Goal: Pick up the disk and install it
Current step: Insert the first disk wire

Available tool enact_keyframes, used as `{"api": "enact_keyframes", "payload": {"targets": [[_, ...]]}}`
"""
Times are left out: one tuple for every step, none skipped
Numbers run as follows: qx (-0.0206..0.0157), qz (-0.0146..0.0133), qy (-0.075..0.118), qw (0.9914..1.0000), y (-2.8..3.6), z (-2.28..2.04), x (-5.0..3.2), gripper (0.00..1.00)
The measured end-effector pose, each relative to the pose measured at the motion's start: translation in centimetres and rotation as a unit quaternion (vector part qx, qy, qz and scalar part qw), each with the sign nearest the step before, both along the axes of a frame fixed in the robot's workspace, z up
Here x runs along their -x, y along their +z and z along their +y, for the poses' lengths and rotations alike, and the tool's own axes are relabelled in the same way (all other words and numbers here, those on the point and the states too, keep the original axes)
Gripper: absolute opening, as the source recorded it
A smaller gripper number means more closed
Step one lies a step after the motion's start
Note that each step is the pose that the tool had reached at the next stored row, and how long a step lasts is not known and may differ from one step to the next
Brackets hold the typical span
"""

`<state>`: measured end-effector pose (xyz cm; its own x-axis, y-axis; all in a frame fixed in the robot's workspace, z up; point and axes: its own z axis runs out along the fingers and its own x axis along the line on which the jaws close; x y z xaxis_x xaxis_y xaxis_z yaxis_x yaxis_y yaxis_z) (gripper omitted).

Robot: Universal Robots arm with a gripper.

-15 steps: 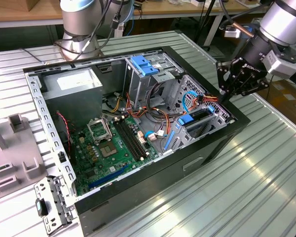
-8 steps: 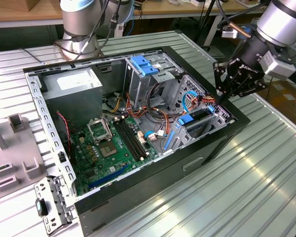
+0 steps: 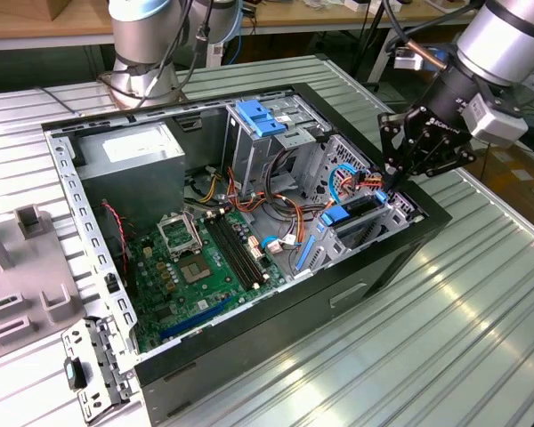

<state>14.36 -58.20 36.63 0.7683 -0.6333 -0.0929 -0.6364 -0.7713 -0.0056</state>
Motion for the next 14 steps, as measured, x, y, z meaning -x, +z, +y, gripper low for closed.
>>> {"api": "enact_keyframes", "payload": {"targets": [[0.0, 0.0, 0.0, 1.0, 0.0, 0.0, 0.18, 0.18], [0.0, 0.0, 0.0, 1.0, 0.0, 0.0, 0.26, 0.18], [0.0, 0.0, 0.0, 1.0, -0.01, 0.0, 0.36, 0.18], [0.0, 0.0, 0.0, 1.0, -0.01, 0.0, 0.51, 0.18], [0.0, 0.0, 0.0, 1.0, -0.02, 0.0, 0.68, 0.18], [0.0, 0.0, 0.0, 1.0, -0.02, 0.0, 0.8, 0.18], [0.0, 0.0, 0.0, 1.0, -0.02, 0.0, 0.9, 0.18], [0.0, 0.0, 0.0, 1.0, -0.02, 0.0, 1.0, 0.18], [0.0, 0.0, 0.0, 1.0, -0.03, 0.0, 1.09, 0.18], [0.0, 0.0, 0.0, 1.0, -0.04, 0.0, 1.25, 0.18], [0.0, 0.0, 0.0, 1.0, -0.04, 0.0, 1.34, 0.18], [0.0, 0.0, 0.0, 1.0, -0.04, 0.0, 1.46, 0.18], [-0.0001, 0.0, 0.0, 1.0, -0.05, 0.0, 1.59, 0.18], [0.0, 0.0, 0.0, 1.0, -0.04, 0.0, 1.71, 0.18]]}}
